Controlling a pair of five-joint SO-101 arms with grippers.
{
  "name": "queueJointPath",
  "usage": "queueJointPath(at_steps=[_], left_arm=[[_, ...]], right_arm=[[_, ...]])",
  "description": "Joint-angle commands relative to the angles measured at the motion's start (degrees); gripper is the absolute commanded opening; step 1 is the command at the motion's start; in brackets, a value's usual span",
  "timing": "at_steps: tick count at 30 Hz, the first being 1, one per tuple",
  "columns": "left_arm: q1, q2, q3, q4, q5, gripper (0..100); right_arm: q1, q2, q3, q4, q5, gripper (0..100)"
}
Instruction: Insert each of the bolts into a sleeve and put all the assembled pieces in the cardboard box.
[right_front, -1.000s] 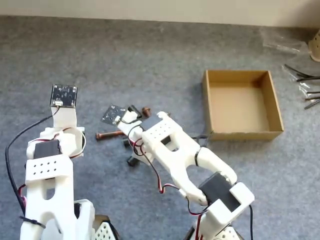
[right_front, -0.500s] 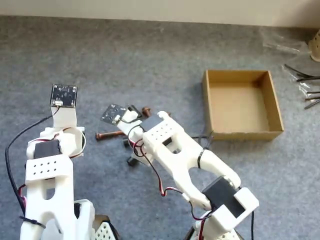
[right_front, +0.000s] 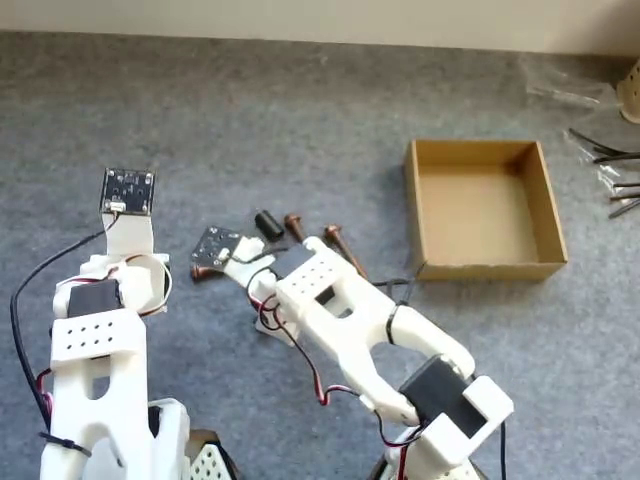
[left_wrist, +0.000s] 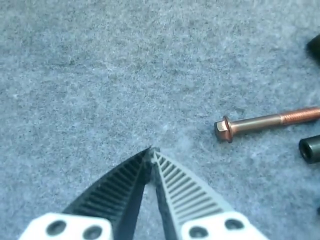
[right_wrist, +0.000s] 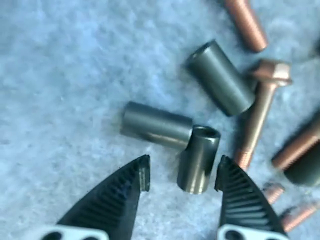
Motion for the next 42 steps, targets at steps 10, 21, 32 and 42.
queueJointPath(at_steps=[10,21,32,42], left_arm=[[-0.57,0.04,0.31,-1.05,0.26,1],[-0.57,0.04,0.40,-1.05,0.26,1],[-0.57,0.04,0.40,-1.05,0.18,1],[-0.57,0.04,0.40,-1.05,0.18,1]], right_arm=[[1.27,-0.57,3.03,-5.76,-0.70,20.1],[1.71,-0.57,3.03,-5.49,-0.53,5.6],[1.71,9.71,2.59,-4.18,-0.62,5.7],[1.71,10.07,2.51,-4.09,-0.44,4.8]])
